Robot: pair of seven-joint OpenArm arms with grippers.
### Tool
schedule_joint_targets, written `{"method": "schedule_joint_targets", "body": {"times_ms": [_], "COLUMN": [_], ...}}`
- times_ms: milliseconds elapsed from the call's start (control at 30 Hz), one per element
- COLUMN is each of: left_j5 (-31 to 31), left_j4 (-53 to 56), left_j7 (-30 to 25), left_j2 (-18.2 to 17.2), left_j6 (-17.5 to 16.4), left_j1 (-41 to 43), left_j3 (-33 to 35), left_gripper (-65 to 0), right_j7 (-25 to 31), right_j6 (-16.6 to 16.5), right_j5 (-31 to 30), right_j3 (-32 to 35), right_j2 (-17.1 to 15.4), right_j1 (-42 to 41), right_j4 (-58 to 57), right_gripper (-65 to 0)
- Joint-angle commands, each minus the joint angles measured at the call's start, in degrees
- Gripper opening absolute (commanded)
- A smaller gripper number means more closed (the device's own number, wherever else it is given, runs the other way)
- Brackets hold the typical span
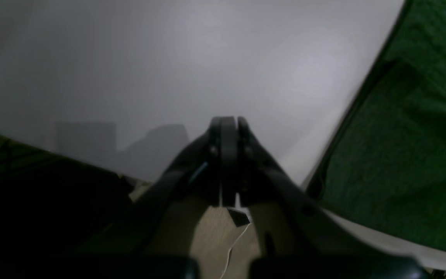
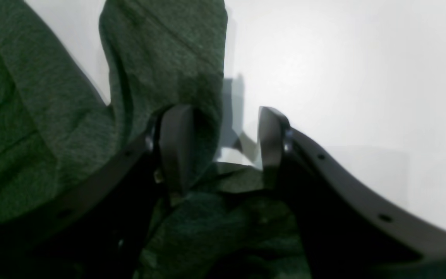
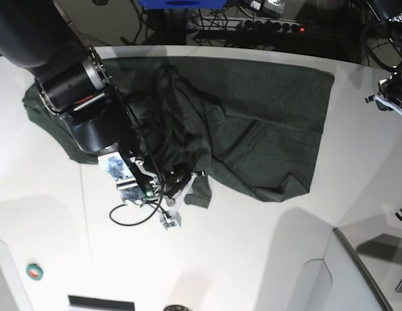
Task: Layout the t-shirt on the table in an organized manner, then fold the t-shirt properly
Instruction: 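Grasp the folded fabric with the right gripper and drag it toward the left gripper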
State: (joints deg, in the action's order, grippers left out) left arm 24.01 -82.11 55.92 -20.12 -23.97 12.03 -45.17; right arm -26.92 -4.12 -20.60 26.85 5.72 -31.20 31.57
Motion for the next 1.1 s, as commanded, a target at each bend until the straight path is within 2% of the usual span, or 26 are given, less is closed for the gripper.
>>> {"method": "schedule_joint_targets", "body": {"times_ms": [0,33,100,133,200,267,467,667,767,933,1000,1067], "left_j5": [0.4,0.4,0.4,0.4,0.4,0.4,0.0,0.1,0.2,0.2,0.0,0.0], "left_j4": [-1.2,-1.2,-1.2,-1.2,-0.9,-0.8,-1.3,-0.9,-0.8,-0.8,-0.8,-0.8], "left_j7": [-0.8,-0.8,-0.8,-0.8,-0.8,-0.9,-0.9,-0.9,-0.9,-0.7,-0.7,-0.6], "left_j2": [-1.0,-1.0,-1.0,-1.0,-1.0,-1.1,-1.1,-1.1,-1.1,-0.9,-0.1,0.2], "left_j6": [-0.2,-0.2,-0.2,-0.2,-0.2,-0.2,-0.2,-0.2,-0.2,-0.2,-0.1,-0.1], "left_j1": [-0.5,-0.5,-0.5,-0.5,-0.5,-0.5,-0.5,-2.1,-2.8,-5.5,-6.7,-7.2], "left_j3": [-0.2,-0.2,-0.2,-0.2,-0.2,-0.2,2.4,2.6,2.7,2.8,2.8,2.9], "left_gripper": [-65.0,-65.0,-65.0,-65.0,-65.0,-65.0,-65.0,-65.0,-65.0,-65.0,-65.0,-65.0], "right_j7": [0.9,0.9,0.8,0.7,0.6,-0.2,-9.3,-23.5,-26.1,-26.8,-26.9,-29.8], "right_j6": [-0.2,-0.2,-0.2,-0.2,-0.3,-0.3,-0.2,-0.3,-0.4,-0.3,0.0,0.1], "right_j5": [-0.4,-0.4,-0.5,-0.5,-0.5,-0.6,-0.6,-0.6,-0.6,-0.6,-0.4,-0.4], "right_j3": [-0.3,-0.3,-0.3,-0.3,-0.3,-0.3,-0.3,-0.1,0.1,9.1,11.6,12.0], "right_j2": [0.3,0.3,0.4,0.4,0.4,0.4,0.1,0.0,0.8,0.7,0.7,-0.6], "right_j1": [-1.4,-1.3,-1.3,-1.3,-1.3,0.2,6.1,15.7,22.0,29.3,30.0,29.6], "right_j4": [0.6,0.6,0.6,0.8,2.1,6.3,27.5,51.5,59.0,64.0,63.9,64.5], "right_gripper": [-42.6,-48.0,-63.5,-65.0,-63.6,-65.0,-65.0,-65.0,-65.0,-64.8,-61.4,-49.4]}}
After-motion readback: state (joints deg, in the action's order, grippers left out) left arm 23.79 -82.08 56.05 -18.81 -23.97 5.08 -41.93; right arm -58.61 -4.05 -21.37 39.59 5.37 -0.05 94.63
